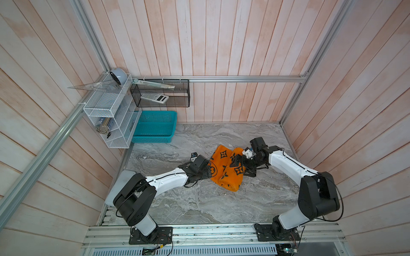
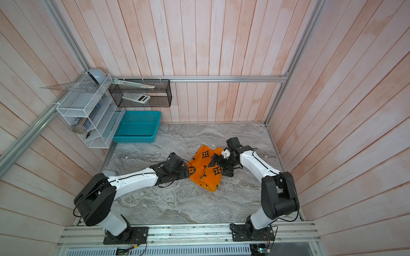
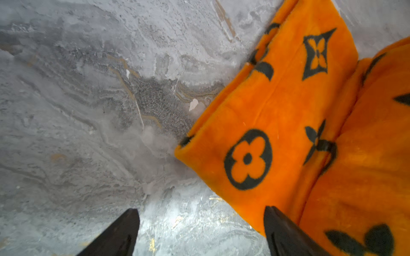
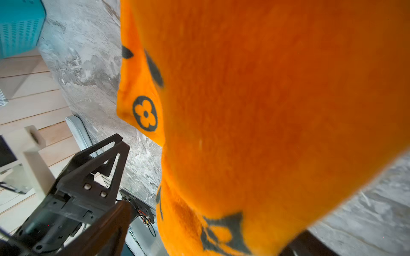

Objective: Roll up the pillowcase
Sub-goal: Roll the pillowcase at the center of the board.

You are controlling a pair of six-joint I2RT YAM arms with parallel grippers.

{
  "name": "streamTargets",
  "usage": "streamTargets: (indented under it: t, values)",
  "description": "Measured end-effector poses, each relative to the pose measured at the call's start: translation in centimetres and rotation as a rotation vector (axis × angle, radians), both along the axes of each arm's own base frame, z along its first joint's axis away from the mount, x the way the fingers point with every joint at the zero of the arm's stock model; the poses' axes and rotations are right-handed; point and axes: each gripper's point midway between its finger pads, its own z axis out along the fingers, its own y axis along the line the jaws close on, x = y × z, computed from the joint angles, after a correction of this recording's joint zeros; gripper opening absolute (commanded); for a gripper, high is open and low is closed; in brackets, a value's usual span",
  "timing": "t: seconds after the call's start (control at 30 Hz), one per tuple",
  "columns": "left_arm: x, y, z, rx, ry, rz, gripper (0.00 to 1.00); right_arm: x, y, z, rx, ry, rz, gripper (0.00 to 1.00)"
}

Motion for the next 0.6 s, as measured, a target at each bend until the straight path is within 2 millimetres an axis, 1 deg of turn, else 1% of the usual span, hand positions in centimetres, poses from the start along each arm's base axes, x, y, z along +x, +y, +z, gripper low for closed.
streamTargets:
  t: [0.07,0.13,0.2,0.33,0.4,0.47,0.6]
  values:
    - [0.0,0.0,0.0,0.0,0.0,0.0,0.93,0.0,0.6,-0.5,-0.006,0.019,0.012,0.98]
    - [0.0,0.0,0.0,0.0,0.0,0.0,0.93,0.1,1.2,-0.4,-0.005,0.017,0.025,0.98]
    - [0.0,0.0,0.0,0.001,0.0,0.0,0.93,0.5,1.9,0.4,-0.002,-0.003,0.036,0.98]
    - [0.2,0.3,-0.1,0.001,0.0,0.008,0.93,1.9,3.0,2.4,0.019,-0.065,0.053,0.98]
    - [0.3,0.4,0.0,0.001,-0.001,0.013,0.93,2.6,3.3,2.9,0.023,-0.077,0.055,0.98]
    - [0.5,0.6,-0.1,0.001,0.0,0.019,0.93,3.3,3.6,2.7,0.021,-0.074,0.057,0.98]
    - [0.5,1.0,-0.2,0.006,0.0,0.028,0.93,4.4,4.1,1.8,0.013,-0.051,0.06,0.98]
